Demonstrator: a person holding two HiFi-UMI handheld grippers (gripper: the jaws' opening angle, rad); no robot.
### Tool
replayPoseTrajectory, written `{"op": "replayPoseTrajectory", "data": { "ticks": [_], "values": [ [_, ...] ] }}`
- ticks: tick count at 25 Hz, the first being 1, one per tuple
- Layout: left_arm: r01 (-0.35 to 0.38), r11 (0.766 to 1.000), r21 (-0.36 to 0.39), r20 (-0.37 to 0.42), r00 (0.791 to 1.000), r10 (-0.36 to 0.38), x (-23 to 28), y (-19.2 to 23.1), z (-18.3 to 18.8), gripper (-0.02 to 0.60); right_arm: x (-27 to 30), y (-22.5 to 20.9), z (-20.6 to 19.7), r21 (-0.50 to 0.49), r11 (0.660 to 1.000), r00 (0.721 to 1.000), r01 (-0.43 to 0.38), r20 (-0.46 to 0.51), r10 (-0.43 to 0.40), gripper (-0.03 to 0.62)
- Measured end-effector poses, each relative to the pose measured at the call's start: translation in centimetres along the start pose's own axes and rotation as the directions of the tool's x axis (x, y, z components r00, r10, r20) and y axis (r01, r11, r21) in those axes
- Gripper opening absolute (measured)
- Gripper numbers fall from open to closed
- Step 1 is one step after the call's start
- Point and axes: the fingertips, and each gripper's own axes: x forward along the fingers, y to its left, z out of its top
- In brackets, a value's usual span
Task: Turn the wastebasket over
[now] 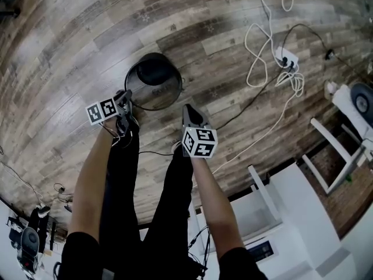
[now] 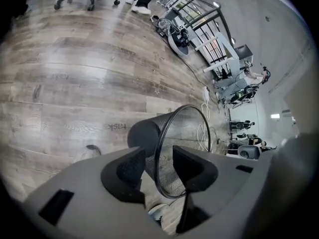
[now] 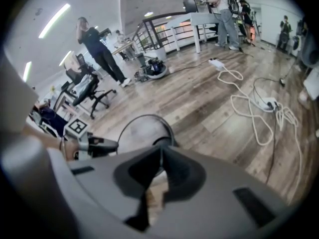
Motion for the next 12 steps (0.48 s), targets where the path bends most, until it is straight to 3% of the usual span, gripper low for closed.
{"op": "replayPoseTrajectory", "data": {
  "ticks": [5, 9, 12],
  "values": [
    [-0.037, 0.999, -0.022, 0.064, 0.997, 0.038, -3.3, 0.1, 0.8, 0.198, -1.5, 1.1, 1.0, -0.032, 0.999, 1.0, -0.012, 0.0, 0.012, 0.04],
    [-0.069, 0.997, 0.04, 0.097, 0.993, 0.065, -7.1, -0.8, 1.3, 0.066, -3.1, 2.3, 2.6, -0.058, 0.998, 0.999, -0.033, 0.008, 0.034, 0.04],
    [-0.056, 0.994, 0.091, 0.125, 0.991, 0.044, -10.7, -2.8, 1.4, 0.038, -5.5, 3.7, 3.5, -0.052, 0.998, 0.999, -0.044, 0.012, 0.045, 0.04]
  ]
}}
